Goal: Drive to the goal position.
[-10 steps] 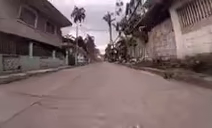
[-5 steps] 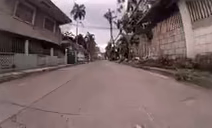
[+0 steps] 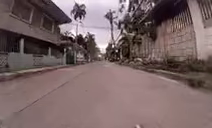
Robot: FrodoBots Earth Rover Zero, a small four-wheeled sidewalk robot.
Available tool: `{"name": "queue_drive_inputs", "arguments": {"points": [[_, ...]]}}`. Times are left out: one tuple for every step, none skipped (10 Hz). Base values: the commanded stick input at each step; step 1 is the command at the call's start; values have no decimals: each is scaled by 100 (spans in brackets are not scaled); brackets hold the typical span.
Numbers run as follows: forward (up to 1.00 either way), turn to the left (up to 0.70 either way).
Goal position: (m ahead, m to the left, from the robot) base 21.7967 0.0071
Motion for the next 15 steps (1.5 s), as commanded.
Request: {"name": "queue_drive_inputs", "arguments": {"points": [[100, 4], [100, 4], [100, 4], [100, 4], [100, 4], [100, 4], [100, 4], [100, 4], [100, 4], [100, 4], [100, 4], [100, 4], [100, 4], [100, 4], [100, 4]]}}
